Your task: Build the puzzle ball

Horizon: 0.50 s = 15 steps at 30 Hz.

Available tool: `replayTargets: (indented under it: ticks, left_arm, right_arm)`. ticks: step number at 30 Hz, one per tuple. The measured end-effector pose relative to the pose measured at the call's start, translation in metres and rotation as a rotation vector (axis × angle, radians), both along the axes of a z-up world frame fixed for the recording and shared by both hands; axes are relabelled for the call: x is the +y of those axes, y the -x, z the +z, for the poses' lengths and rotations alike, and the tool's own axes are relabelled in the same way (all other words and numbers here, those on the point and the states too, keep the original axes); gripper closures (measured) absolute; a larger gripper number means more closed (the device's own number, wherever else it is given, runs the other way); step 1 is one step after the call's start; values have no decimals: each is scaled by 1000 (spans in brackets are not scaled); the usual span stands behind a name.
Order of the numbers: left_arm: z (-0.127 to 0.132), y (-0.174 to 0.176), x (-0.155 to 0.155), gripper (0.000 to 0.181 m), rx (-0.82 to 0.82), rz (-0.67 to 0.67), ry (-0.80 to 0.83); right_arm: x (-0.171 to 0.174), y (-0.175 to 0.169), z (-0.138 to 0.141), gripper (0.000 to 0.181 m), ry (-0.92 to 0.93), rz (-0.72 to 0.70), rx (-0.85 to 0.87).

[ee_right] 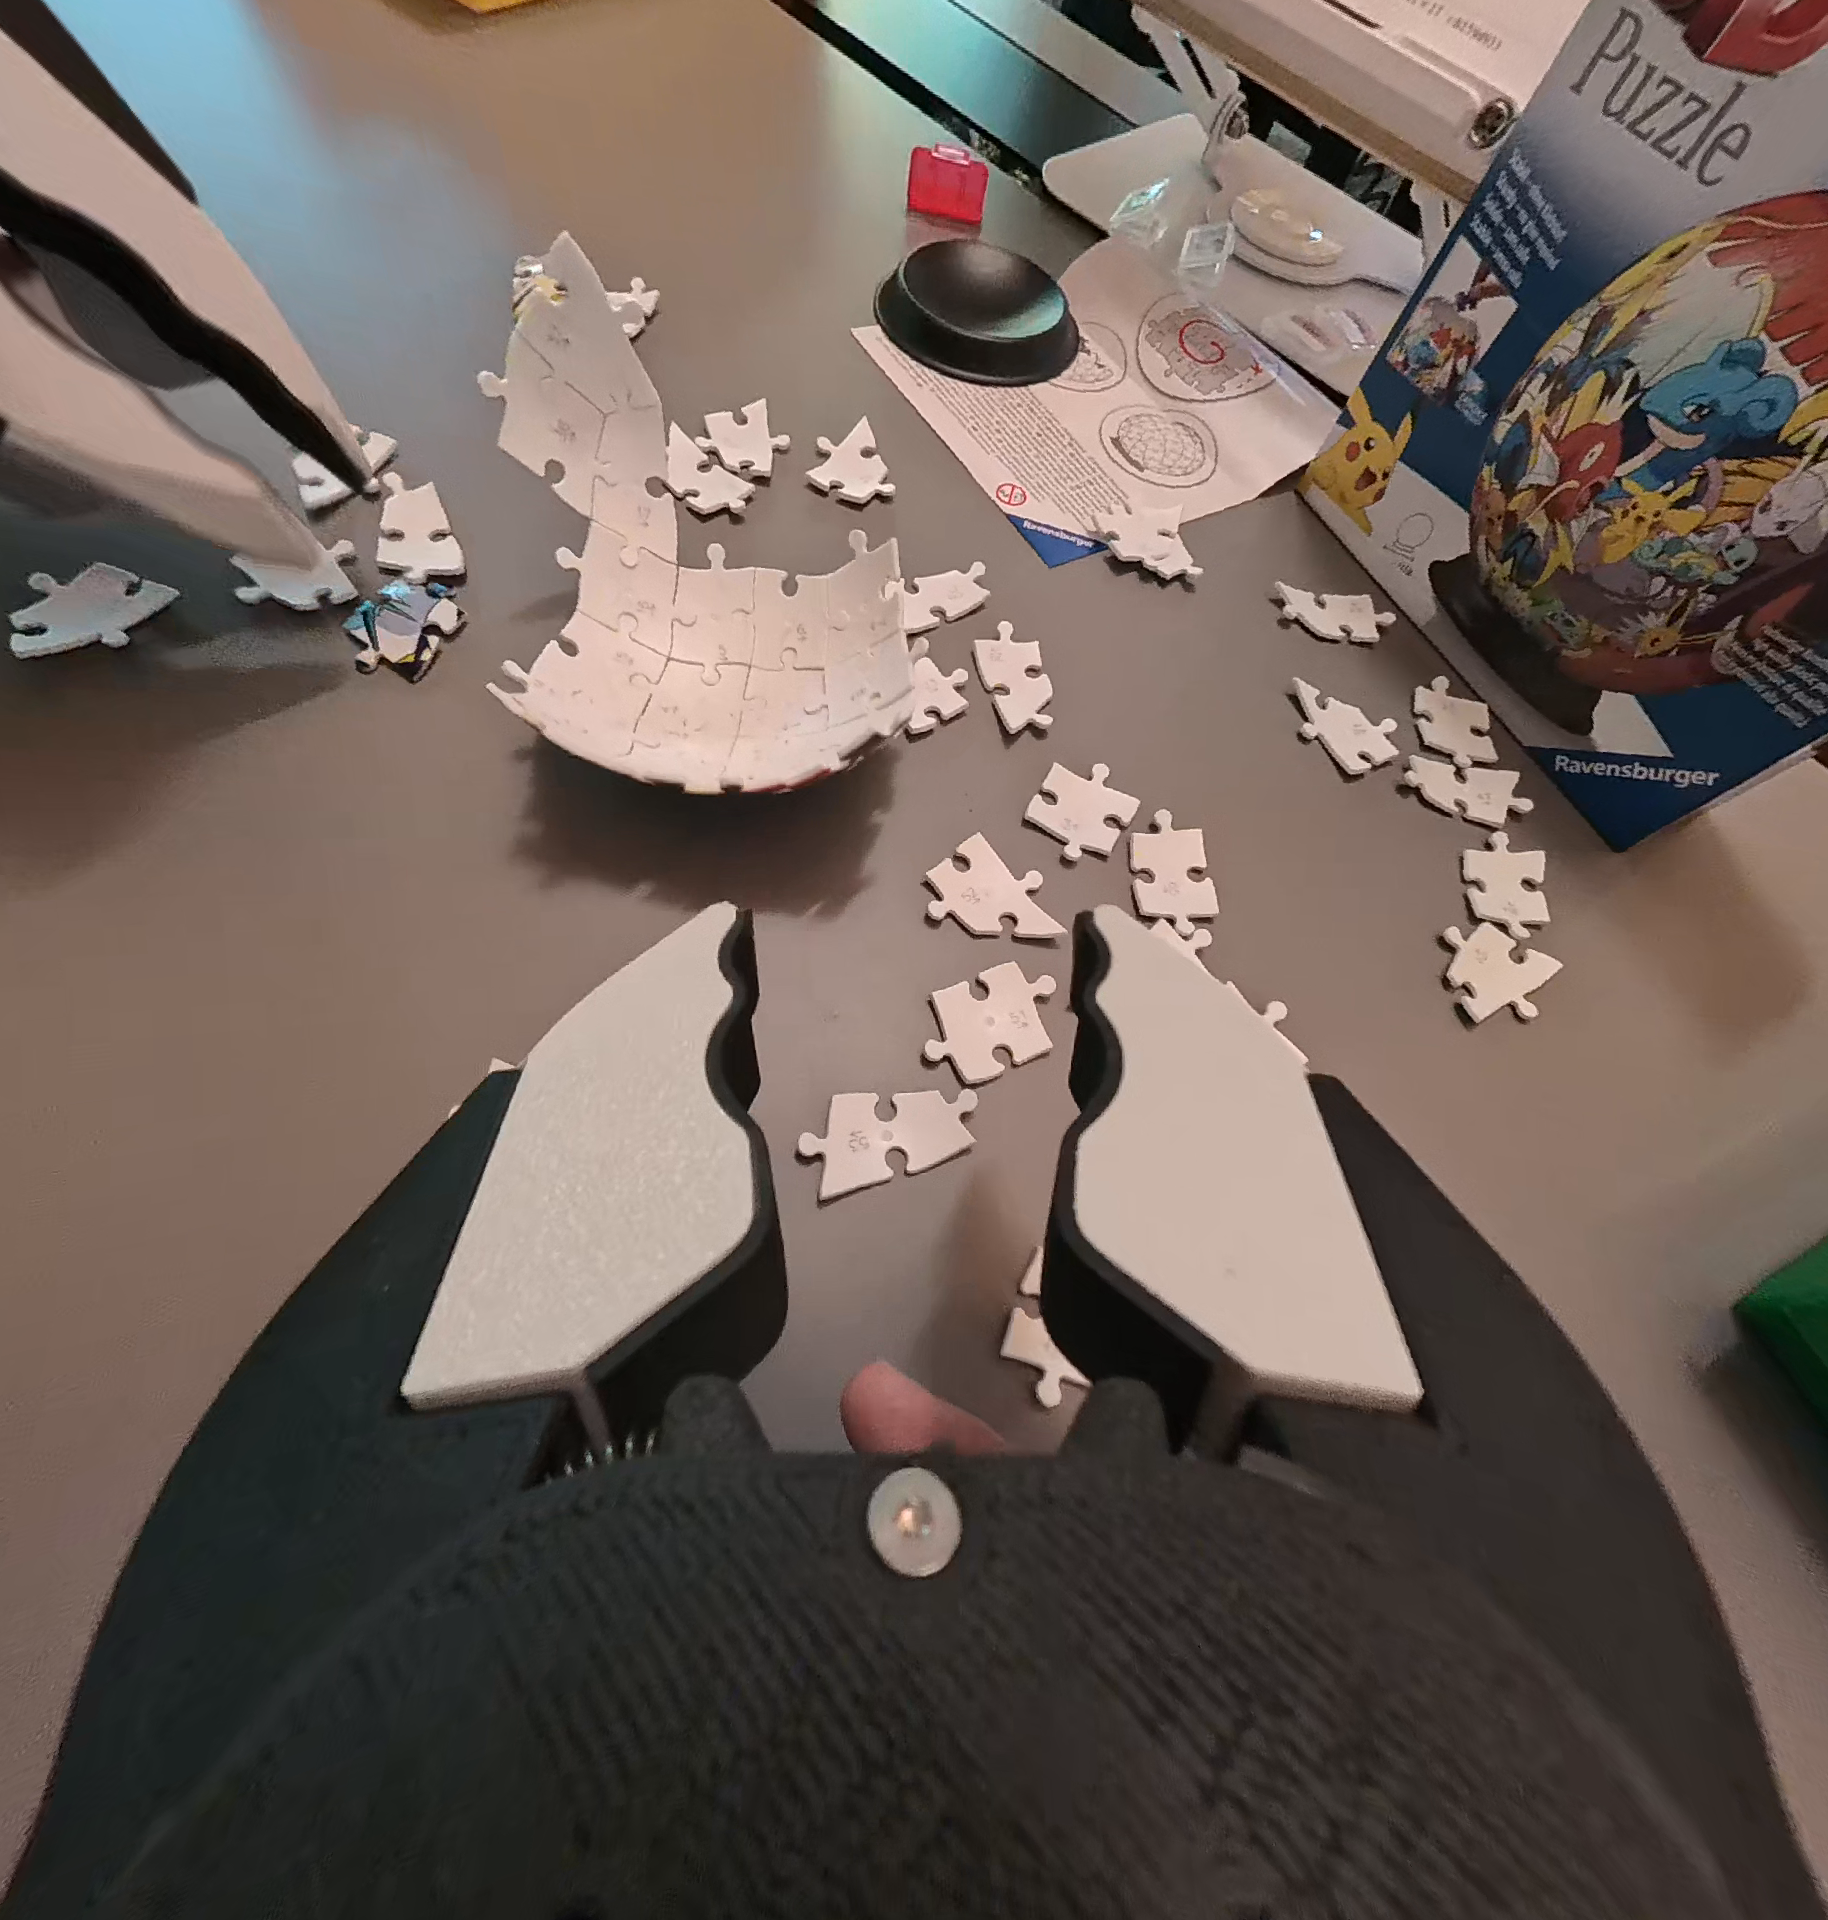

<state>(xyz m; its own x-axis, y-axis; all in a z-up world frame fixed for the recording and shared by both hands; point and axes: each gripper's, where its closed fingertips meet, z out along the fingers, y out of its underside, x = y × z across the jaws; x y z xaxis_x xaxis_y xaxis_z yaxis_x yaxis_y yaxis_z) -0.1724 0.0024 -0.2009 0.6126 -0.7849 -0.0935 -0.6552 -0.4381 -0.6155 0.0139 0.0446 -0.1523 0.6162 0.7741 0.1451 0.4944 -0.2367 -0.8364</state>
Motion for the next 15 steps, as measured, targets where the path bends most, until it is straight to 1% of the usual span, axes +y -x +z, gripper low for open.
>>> replayTargets:
  ticks: [1, 3, 4, 6, 8, 10, 15]
  left_arm:
    - [-7, 0, -5, 153, 43, -36, 19]
    - [-17, 2, -4, 140, 132, -94, -29]
    - [-20, 1, -3, 142, 151, -112, -55]
    - [-22, -5, -5, 147, 112, -101, -19]
    - [-24, -10, -7, 146, 80, -57, 51]
    - [-24, -13, -9, 144, 81, -42, 60]
    - [-20, -23, -23, 144, 69, -109, 91]
  right_arm:
    - [0, 1, 0, 123, 0, 2, 1]
    - [-1, 3, -1, 123, 5, 14, 0]
    - [-2, 4, -2, 123, 5, 23, -4]
    - [-3, 4, -3, 123, 1, 31, -14]
    - [-3, 4, -3, 123, 0, 30, -18]
    - [-2, 3, -3, 123, -2, 27, -19]
    - [-2, 0, -3, 123, 0, 22, -20]
